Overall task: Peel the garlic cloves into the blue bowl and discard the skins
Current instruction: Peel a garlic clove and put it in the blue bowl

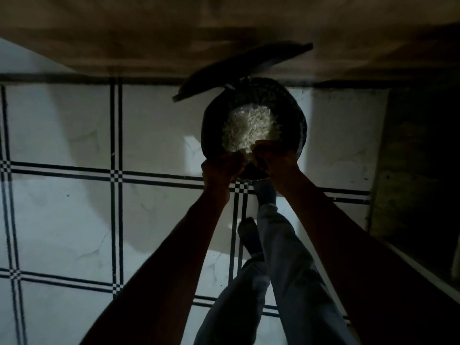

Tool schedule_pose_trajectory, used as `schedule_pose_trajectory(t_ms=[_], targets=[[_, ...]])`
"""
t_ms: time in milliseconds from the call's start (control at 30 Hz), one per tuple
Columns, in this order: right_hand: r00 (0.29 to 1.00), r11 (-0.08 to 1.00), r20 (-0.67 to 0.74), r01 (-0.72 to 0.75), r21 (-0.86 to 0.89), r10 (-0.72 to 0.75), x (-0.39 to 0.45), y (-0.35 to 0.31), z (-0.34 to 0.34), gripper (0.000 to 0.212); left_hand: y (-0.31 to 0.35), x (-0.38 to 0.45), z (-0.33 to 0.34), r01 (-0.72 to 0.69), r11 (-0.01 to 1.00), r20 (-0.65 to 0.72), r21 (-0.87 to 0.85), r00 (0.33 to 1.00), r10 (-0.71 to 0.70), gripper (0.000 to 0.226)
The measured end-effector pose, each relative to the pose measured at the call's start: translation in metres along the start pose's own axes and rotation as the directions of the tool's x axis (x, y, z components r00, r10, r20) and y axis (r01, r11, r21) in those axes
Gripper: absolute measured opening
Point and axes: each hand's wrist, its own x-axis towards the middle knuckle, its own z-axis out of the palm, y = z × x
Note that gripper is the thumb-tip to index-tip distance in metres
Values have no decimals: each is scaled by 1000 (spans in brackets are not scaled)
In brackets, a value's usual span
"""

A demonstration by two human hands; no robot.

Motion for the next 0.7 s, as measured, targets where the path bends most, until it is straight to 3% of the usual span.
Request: schedule_pose_trajectory(t_ms=[100, 200, 267, 300, 367, 433, 500, 600, 700], targets=[[995, 994, -100, 15, -108, -26, 13, 1, 8, 33, -5, 28, -1, 11, 991, -13, 132, 1000, -9, 36], [956, 943, -153, 206, -261, -251, 21, 4, 9, 35, -2, 42, 1, 34, 987, -7, 156, 999, -33, 40], [929, 892, -99, 306, -332, -355, 25, 7, 12, 14, 9, 43, 7, 56, 985, 29, 161, 998, -62, 26], [926, 870, -48, 333, -364, -375, 26, 7, 14, 14, 14, 44, 14, 80, 984, 72, 162, 993, -93, 19], [941, 841, 108, 336, -425, -322, 23, 4, 17, 31, 25, 42, 26, 149, 976, 144, 161, 974, -172, 18], [951, 788, 185, 310, -532, -250, 24, 4, 16, 48, 33, 39, 35, 120, 984, 128, 130, 982, -136, 26], [968, 826, 64, 240, -510, -242, 26, 1, 9, 57, 39, 32, 39, -1, 995, 184, 96, 983, -17, 35], [952, 912, -70, 261, -317, -297, 14, -11, -6, 53, 47, 19, 34, -26, 1000, 238, -4, 971, 27, 31], [950, 948, -93, 282, -145, -297, -21, -22, -23, 56, 60, -5, 38, -10, 973, 212, 230, 976, -40, 15]])
